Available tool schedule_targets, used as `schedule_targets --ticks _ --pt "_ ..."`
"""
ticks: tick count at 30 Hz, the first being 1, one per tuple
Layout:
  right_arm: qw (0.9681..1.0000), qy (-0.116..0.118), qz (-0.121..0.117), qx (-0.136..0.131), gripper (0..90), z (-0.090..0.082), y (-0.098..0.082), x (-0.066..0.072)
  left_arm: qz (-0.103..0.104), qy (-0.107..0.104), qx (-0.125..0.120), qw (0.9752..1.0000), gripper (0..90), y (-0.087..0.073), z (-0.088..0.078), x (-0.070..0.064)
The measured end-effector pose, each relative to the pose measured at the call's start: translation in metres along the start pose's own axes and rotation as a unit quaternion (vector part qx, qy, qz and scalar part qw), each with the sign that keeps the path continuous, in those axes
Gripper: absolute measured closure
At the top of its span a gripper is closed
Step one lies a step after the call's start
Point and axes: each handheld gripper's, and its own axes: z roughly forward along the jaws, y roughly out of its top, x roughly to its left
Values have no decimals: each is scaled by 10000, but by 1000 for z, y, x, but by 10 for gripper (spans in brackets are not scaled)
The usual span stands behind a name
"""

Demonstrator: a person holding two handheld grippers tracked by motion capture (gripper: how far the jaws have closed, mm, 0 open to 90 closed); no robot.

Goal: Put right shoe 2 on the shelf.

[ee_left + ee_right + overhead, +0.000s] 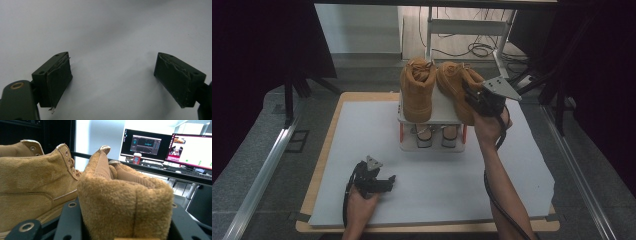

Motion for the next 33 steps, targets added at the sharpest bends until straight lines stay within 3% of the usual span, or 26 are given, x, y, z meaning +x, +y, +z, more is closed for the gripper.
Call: schedule_targets --ticks 14,17,26,33 --pt "9999 -62 -96 11 534 17 -1 7 -17 0 2 10000 140 0 0 0" --pt "9998 -80 -179 15 485 18 -1 10 -19 2 0 10000 140 0 0 0" --pt "9999 -34 -55 112 262 18 -4 7 4 0 2 10000 140 0 0 0" --pt "9997 -144 -10 204 120 20 -4 9 -23 4 -23 10000 140 0 0 0"
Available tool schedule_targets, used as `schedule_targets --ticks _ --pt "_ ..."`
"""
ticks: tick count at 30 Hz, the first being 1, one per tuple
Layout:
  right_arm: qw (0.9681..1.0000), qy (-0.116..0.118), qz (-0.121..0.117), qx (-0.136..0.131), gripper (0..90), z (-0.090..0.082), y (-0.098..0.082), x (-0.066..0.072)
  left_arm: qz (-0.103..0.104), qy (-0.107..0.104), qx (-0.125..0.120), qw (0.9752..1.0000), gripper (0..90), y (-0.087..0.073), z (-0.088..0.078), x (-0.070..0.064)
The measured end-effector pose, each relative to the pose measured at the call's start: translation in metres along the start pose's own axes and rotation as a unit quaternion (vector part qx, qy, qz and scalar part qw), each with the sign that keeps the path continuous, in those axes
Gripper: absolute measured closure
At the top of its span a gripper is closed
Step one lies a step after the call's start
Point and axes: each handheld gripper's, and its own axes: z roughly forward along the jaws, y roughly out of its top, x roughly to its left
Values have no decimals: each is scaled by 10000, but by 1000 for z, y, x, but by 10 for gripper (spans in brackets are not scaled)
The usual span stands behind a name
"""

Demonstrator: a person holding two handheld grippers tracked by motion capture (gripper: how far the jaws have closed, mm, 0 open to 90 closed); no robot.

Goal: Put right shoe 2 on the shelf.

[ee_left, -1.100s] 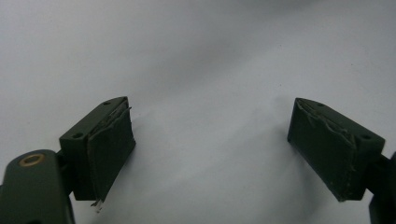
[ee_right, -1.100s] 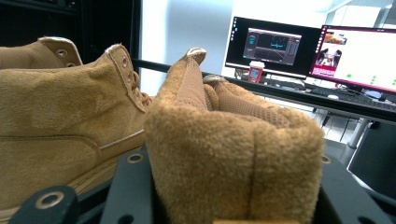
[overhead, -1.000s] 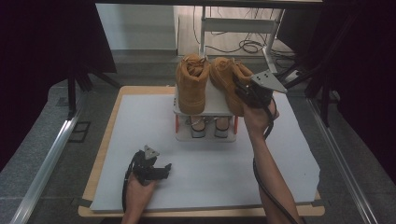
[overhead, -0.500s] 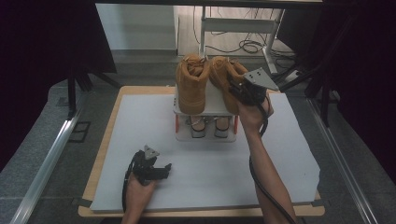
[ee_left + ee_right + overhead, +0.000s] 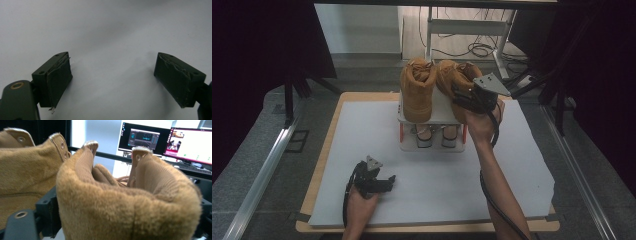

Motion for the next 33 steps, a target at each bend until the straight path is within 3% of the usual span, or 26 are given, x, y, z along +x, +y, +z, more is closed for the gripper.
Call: schedule_targets --ticks 6,19,29,33 --pt "9996 10 -137 240 1 -1 -3 2 0 0 1 10000 140 0 0 0" --pt "9983 357 102 448 44 -19 -12 -9 0 1 2 10000 140 0 0 0" --pt "9959 537 -7 724 20 -34 -19 -11 0 2 2 10000 140 0 0 0" --pt "9952 623 27 758 85 -41 -23 -13 4 2 11 10000 140 0 0 0"
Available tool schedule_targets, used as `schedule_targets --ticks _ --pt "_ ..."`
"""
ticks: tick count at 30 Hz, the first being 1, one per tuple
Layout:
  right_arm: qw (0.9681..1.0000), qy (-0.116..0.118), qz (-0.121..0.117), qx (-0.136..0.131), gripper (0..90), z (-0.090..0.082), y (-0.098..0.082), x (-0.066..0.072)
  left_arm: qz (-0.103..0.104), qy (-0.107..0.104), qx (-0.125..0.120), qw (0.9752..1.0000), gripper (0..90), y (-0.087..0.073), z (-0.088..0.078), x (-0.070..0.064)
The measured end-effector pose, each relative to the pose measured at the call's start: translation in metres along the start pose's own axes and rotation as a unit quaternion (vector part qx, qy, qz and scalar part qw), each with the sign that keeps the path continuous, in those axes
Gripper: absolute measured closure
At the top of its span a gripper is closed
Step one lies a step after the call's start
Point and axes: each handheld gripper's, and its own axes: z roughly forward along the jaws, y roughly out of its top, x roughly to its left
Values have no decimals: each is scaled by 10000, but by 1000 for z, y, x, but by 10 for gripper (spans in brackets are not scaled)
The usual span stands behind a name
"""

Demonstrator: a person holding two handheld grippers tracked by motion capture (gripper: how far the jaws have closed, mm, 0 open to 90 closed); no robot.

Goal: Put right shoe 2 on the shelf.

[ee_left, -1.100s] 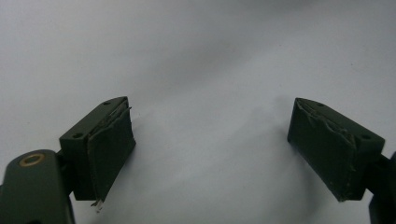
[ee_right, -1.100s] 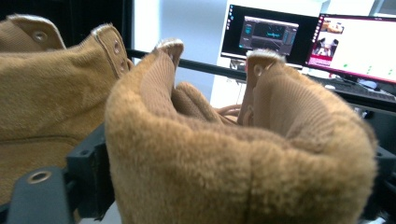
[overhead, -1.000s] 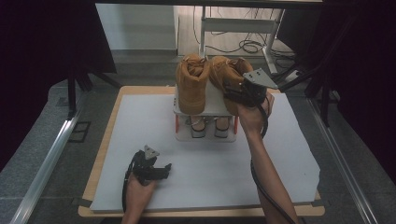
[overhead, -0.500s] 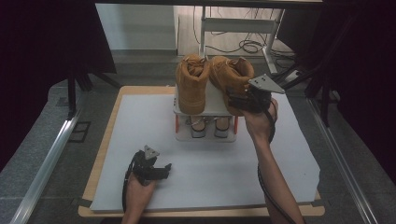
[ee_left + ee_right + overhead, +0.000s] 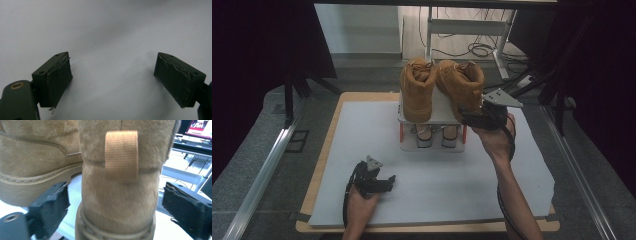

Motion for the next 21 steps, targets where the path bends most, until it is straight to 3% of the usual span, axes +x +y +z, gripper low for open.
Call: schedule_targets --ticks 12,14,18,21 --pt "9996 185 68 -187 401 -31 -21 -13 -27 -2 -15 10000 140 0 0 0" --pt "9995 256 126 -153 469 -36 -25 -17 -8 -2 -2 10000 140 0 0 0" --pt "9977 614 268 31 607 -42 -33 -24 -25 -1 -13 10000 140 0 0 0" --pt "9972 680 303 77 697 -46 -40 -29 -22 1 -14 10000 140 0 0 0"
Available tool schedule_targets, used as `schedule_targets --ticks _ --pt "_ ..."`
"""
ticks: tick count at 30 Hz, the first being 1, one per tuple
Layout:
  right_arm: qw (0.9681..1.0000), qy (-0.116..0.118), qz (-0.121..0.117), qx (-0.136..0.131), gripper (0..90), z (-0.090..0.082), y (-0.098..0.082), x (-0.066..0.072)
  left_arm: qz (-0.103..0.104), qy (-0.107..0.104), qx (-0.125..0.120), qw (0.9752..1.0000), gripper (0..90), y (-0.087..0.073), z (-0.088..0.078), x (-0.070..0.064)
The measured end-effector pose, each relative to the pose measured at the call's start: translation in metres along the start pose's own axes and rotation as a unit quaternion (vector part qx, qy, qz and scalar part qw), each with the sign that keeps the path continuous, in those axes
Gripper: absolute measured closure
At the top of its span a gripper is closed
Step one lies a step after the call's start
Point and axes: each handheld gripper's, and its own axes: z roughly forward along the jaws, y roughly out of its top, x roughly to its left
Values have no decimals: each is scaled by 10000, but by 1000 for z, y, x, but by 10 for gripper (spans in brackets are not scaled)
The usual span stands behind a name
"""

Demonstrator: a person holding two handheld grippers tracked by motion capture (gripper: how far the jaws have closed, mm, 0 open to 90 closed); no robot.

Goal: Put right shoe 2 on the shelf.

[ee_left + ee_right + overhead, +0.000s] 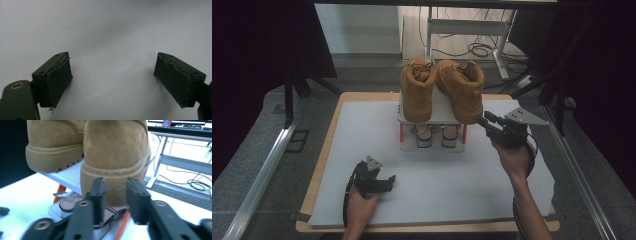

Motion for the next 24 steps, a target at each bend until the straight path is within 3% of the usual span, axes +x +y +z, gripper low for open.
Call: schedule_targets --ticks 7,15,19,24 --pt "9998 -109 -145 32 887 -3 -13 -3 1 0 -1 10000 140 0 0 0" --pt "9998 -48 -158 84 891 3 -19 -3 -2 -1 -1 10000 140 0 0 0" --pt "9997 -148 -190 59 863 6 -19 -3 1 -1 0 10000 140 0 0 0" --pt "9996 -180 -202 58 897 9 -19 0 1 0 1 10000 140 0 0 0"
